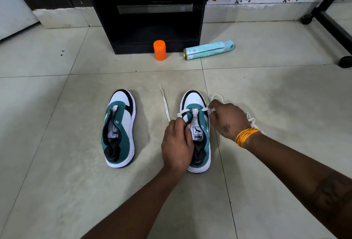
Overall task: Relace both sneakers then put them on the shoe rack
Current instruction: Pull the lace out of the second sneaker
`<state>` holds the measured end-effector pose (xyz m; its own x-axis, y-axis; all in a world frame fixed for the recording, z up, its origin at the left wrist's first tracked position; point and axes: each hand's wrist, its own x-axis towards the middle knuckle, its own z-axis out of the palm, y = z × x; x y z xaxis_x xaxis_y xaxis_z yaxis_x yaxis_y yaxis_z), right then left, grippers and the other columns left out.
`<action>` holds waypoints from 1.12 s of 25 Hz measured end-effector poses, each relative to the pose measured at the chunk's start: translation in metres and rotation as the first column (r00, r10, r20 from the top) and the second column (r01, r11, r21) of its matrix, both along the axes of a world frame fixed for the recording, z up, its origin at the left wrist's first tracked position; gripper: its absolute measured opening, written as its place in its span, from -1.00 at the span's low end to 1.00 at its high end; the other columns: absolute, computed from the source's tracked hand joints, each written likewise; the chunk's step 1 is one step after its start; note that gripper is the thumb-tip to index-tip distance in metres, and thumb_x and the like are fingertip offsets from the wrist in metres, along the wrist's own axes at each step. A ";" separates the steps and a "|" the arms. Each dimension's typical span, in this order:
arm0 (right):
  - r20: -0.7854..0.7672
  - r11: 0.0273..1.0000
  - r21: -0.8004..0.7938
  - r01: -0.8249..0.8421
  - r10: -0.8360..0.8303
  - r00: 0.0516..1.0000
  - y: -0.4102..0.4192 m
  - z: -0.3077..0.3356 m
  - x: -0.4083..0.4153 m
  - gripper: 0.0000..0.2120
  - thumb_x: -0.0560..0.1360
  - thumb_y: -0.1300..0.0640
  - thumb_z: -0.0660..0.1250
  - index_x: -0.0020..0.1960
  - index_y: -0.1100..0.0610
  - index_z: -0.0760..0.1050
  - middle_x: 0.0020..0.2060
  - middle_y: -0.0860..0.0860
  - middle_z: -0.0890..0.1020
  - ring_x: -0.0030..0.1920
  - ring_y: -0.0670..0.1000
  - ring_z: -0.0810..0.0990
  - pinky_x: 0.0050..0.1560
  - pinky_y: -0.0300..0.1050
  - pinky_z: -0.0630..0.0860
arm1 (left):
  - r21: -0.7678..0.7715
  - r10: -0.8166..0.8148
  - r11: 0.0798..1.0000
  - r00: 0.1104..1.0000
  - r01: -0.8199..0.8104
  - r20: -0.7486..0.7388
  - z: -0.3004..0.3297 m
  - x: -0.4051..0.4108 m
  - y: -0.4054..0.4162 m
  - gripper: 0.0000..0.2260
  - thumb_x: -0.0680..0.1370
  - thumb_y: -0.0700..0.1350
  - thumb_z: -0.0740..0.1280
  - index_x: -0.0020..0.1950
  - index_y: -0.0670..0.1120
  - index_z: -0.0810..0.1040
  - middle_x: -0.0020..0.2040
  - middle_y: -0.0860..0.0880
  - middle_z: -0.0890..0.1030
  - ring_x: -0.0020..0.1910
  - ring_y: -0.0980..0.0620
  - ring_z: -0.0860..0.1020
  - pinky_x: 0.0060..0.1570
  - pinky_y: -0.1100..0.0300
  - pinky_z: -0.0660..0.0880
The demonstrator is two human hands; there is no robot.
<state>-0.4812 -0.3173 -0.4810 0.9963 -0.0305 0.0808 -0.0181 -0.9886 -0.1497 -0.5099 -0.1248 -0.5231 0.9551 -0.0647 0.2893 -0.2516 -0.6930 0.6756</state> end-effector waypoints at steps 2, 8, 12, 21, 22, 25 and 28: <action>0.017 0.975 -0.191 -0.116 0.122 0.992 0.015 -0.002 0.000 -0.77 0.55 0.10 0.31 0.19 0.12 0.47 -0.25 0.11 0.66 -0.29 0.27 0.64 -0.37 -0.07 0.33 | 0.001 0.008 1.000 1.000 -0.008 -0.005 0.001 -0.001 -0.001 -0.80 0.68 0.00 0.13 -0.01 -0.09 0.40 -0.07 -0.05 0.51 -0.13 -0.12 0.51 -0.20 -0.01 0.47; -0.099 0.923 -0.363 -0.126 0.096 0.990 0.000 -0.006 0.002 -0.85 0.52 0.16 0.36 0.08 0.10 0.56 -0.17 0.06 0.69 -0.23 0.21 0.69 -0.34 -0.08 0.38 | 0.028 0.032 0.999 0.999 -0.031 -0.021 0.001 -0.003 -0.002 -0.79 0.68 0.01 0.10 0.01 -0.10 0.42 -0.05 -0.06 0.52 -0.10 -0.13 0.52 -0.18 -0.02 0.50; -0.151 0.955 -0.295 -0.036 -0.010 0.988 -0.015 -0.006 -0.003 -0.80 0.61 0.05 0.20 0.18 0.05 0.52 -0.02 0.08 0.70 -0.03 0.22 0.68 -0.18 -0.03 0.47 | 0.019 0.029 0.999 0.999 -0.029 -0.016 0.001 -0.004 -0.002 -0.80 0.68 0.00 0.12 0.02 -0.09 0.42 -0.03 -0.07 0.54 -0.10 -0.14 0.54 -0.17 -0.03 0.51; -0.200 0.933 -0.350 -0.087 0.016 0.980 0.002 -0.001 0.000 -0.78 0.62 0.11 0.20 0.21 0.10 0.52 0.01 0.06 0.70 0.02 0.21 0.69 -0.16 -0.04 0.45 | 0.026 0.043 0.999 0.999 -0.043 -0.006 0.000 -0.004 -0.002 -0.83 0.69 -0.02 0.16 0.01 -0.10 0.43 -0.05 -0.08 0.55 -0.11 -0.16 0.54 -0.18 -0.02 0.48; -0.278 0.922 -0.378 -0.077 -0.034 0.960 -0.003 0.001 0.000 -0.76 0.62 0.12 0.21 0.22 0.08 0.56 0.07 0.06 0.70 0.09 0.18 0.68 -0.07 -0.04 0.50 | 0.030 0.042 0.999 0.999 -0.042 0.003 -0.001 -0.005 -0.003 -0.82 0.69 -0.02 0.16 0.01 -0.10 0.43 -0.05 -0.08 0.55 -0.10 -0.16 0.55 -0.17 -0.03 0.49; -0.260 0.948 -0.315 -0.049 -0.037 0.965 -0.006 0.002 -0.002 -0.79 0.60 0.07 0.24 0.20 0.07 0.54 0.05 0.07 0.70 0.07 0.19 0.68 -0.10 -0.04 0.50 | 0.007 0.037 0.999 0.999 -0.037 0.006 0.000 -0.005 -0.002 -0.82 0.69 -0.03 0.16 0.00 -0.11 0.42 -0.05 -0.09 0.54 -0.08 -0.18 0.54 -0.15 -0.07 0.52; -0.056 0.977 -0.197 -0.080 0.070 0.996 0.009 0.002 0.004 -0.79 0.60 0.04 0.23 0.19 0.10 0.45 -0.13 0.08 0.69 -0.16 0.25 0.67 -0.31 -0.06 0.34 | -0.004 0.034 0.999 0.999 -0.034 0.006 0.000 -0.003 -0.003 -0.80 0.69 -0.01 0.15 -0.01 -0.11 0.42 -0.06 -0.10 0.54 -0.07 -0.20 0.54 -0.15 -0.07 0.51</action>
